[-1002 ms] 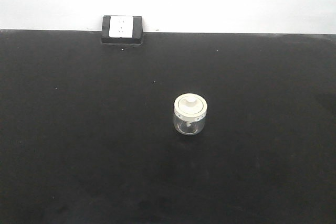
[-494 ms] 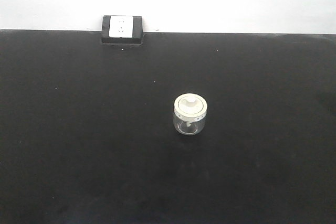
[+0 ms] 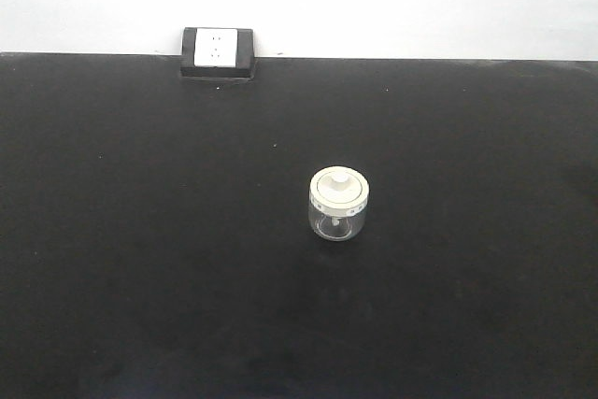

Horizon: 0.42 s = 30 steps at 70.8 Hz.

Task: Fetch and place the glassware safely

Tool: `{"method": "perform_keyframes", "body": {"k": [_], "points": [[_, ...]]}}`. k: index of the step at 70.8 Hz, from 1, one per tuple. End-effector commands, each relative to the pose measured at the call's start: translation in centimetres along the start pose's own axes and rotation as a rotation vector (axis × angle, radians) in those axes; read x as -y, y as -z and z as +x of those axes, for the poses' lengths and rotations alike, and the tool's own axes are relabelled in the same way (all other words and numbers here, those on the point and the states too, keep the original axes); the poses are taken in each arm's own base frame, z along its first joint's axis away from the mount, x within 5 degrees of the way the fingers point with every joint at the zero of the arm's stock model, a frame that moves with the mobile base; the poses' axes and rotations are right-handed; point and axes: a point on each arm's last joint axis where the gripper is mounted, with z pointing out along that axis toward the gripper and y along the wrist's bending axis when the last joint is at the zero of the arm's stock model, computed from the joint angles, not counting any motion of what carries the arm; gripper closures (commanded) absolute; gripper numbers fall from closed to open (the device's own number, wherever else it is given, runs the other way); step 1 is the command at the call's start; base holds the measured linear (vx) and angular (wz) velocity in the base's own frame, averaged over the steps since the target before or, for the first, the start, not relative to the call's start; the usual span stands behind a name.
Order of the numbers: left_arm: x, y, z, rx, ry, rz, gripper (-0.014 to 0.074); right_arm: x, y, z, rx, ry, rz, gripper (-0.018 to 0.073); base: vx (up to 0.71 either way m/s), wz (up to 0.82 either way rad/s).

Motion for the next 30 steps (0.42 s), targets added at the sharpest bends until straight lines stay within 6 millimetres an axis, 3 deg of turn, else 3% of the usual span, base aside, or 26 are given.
{"method": "perform_keyframes", "body": {"k": [1,30], "points": [[0.11,-0.03,0.15,0.063,0.011,0.009,0.0603,-0.05,0.03,-0.08,0.066,0.013,-0.007,0.0563,0.0,0.0],[0.11,-0.03,0.15,0.063,0.011,0.009,0.0603,-0.05,0.03,-0.08,0.066,0.015,-0.007,0.0563,0.0,0.0]]}}
